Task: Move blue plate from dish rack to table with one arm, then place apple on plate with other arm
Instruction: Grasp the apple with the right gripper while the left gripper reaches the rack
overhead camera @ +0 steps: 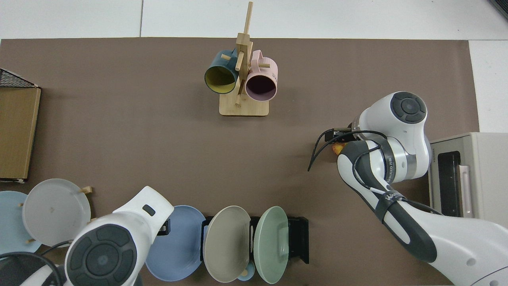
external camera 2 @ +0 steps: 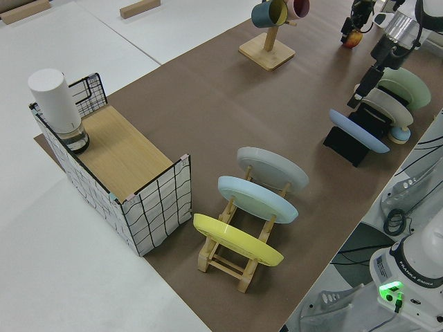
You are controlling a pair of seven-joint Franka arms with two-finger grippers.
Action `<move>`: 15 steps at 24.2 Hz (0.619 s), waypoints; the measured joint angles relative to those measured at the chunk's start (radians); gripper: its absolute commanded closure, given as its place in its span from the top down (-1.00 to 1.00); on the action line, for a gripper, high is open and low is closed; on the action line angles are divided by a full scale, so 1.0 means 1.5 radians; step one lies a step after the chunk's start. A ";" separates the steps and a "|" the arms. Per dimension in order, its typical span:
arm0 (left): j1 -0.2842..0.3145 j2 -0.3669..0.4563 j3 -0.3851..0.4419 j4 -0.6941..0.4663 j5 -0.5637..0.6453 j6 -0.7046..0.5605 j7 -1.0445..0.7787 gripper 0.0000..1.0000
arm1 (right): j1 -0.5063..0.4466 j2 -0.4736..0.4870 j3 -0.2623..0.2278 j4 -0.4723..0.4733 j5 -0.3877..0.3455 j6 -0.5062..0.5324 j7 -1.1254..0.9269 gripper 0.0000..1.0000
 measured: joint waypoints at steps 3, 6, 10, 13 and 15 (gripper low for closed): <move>0.000 0.000 0.000 -0.021 0.006 0.019 -0.001 0.97 | 0.002 0.000 0.000 -0.003 0.000 0.001 0.000 -1.00; 0.000 0.002 -0.001 -0.056 0.015 0.063 0.001 0.97 | 0.007 0.000 0.000 -0.002 0.000 0.001 0.002 -1.00; 0.001 0.009 -0.001 -0.079 0.019 0.090 0.017 0.80 | 0.011 -0.006 -0.002 0.015 -0.001 -0.016 0.008 -1.00; 0.007 0.013 -0.001 -0.081 0.019 0.092 0.051 0.80 | 0.011 -0.023 -0.005 0.044 -0.010 -0.054 0.008 -1.00; 0.012 0.017 -0.001 -0.081 0.019 0.093 0.065 0.79 | 0.011 -0.034 -0.008 0.066 -0.018 -0.089 0.008 -1.00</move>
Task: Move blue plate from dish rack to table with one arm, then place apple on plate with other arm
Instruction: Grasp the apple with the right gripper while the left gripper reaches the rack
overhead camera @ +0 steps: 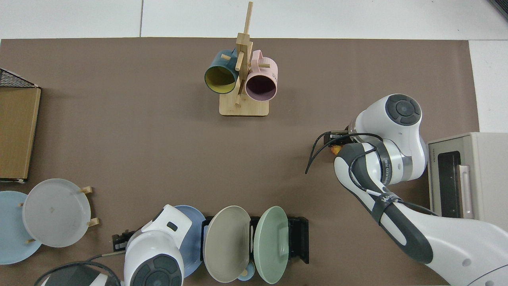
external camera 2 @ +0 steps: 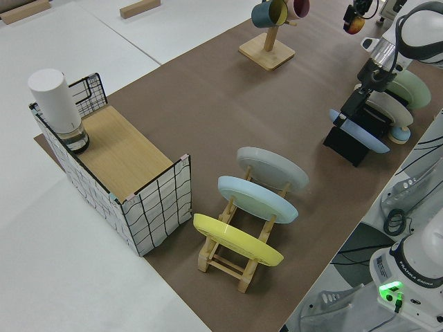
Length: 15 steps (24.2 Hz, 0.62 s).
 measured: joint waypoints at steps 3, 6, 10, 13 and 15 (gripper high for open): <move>0.003 0.005 0.000 0.000 0.000 0.001 0.012 0.72 | -0.001 -0.016 -0.003 0.036 -0.008 -0.052 0.000 -1.00; 0.004 0.010 0.000 0.000 0.000 0.004 0.023 0.50 | -0.002 -0.033 -0.005 0.063 -0.012 -0.090 -0.003 -1.00; 0.004 0.020 -0.002 0.000 0.000 0.007 0.042 0.14 | -0.003 -0.056 -0.005 0.084 -0.012 -0.137 -0.004 -1.00; 0.004 0.024 -0.002 0.000 0.000 0.007 0.053 -0.06 | -0.005 -0.069 -0.005 0.102 -0.012 -0.181 -0.005 -1.00; 0.004 0.026 -0.002 0.000 0.000 0.006 0.056 -0.20 | -0.009 -0.075 -0.005 0.115 -0.012 -0.203 -0.006 -1.00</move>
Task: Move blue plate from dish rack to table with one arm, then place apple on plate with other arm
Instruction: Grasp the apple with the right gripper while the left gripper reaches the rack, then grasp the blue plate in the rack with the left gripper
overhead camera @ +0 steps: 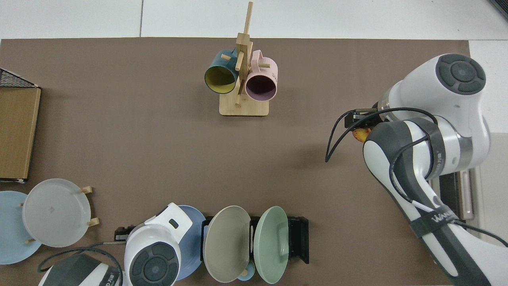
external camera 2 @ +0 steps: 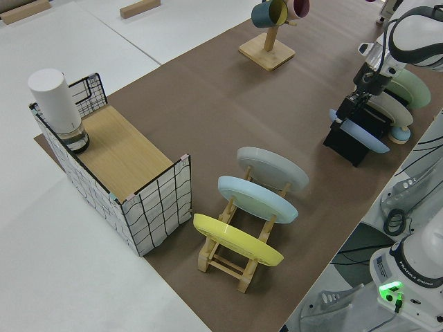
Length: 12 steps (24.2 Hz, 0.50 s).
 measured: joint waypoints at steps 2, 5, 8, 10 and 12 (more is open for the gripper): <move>0.000 0.000 0.000 0.000 0.000 0.000 0.003 -0.30 | -0.005 -0.003 0.000 0.011 0.000 -0.007 -0.002 -1.00; 0.000 0.000 -0.001 0.001 -0.001 -0.002 0.005 -0.42 | -0.008 -0.004 0.000 0.019 0.000 -0.007 -0.005 -1.00; -0.001 0.000 -0.002 0.006 -0.002 -0.006 0.006 -0.57 | -0.009 -0.004 0.000 0.020 0.000 -0.007 -0.008 -1.00; -0.001 0.000 -0.002 0.013 -0.002 -0.020 0.007 -0.81 | -0.009 -0.004 0.000 0.020 0.000 -0.007 -0.010 -1.00; -0.001 0.000 -0.002 0.025 -0.002 -0.042 0.007 -1.00 | -0.009 -0.004 0.001 0.020 0.000 -0.007 -0.011 -1.00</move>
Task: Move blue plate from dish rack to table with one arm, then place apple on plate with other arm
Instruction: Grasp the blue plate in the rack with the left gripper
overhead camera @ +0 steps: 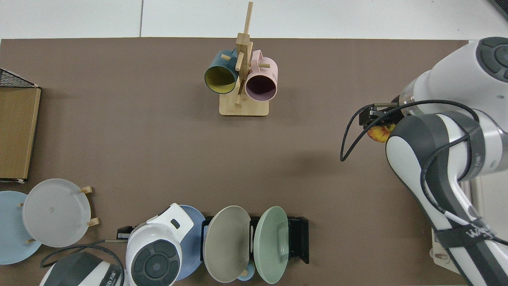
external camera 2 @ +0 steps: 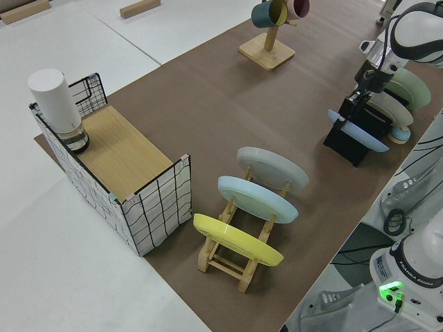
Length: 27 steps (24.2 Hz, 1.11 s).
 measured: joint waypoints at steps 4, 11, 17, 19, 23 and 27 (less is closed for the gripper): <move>-0.006 -0.004 0.000 0.035 0.000 -0.062 0.006 -1.00 | 0.000 0.000 0.000 0.000 0.000 0.000 -0.001 -1.00; -0.007 -0.008 -0.018 0.057 0.000 -0.083 0.000 -1.00 | 0.000 0.000 0.001 0.000 0.000 0.000 -0.001 -1.00; -0.007 -0.009 -0.038 0.067 0.011 -0.096 -0.010 -1.00 | 0.000 0.000 0.001 0.000 0.000 0.000 -0.001 -1.00; -0.007 -0.010 -0.045 0.079 0.023 -0.111 -0.015 -1.00 | 0.000 0.000 0.001 0.000 0.000 0.000 -0.001 -1.00; -0.006 -0.011 -0.046 0.110 0.034 -0.139 -0.016 -1.00 | 0.000 0.000 0.001 0.000 0.000 0.000 -0.001 -1.00; -0.003 -0.012 -0.040 0.138 0.046 -0.157 -0.015 -1.00 | 0.000 0.000 0.001 0.000 0.000 -0.001 -0.001 -1.00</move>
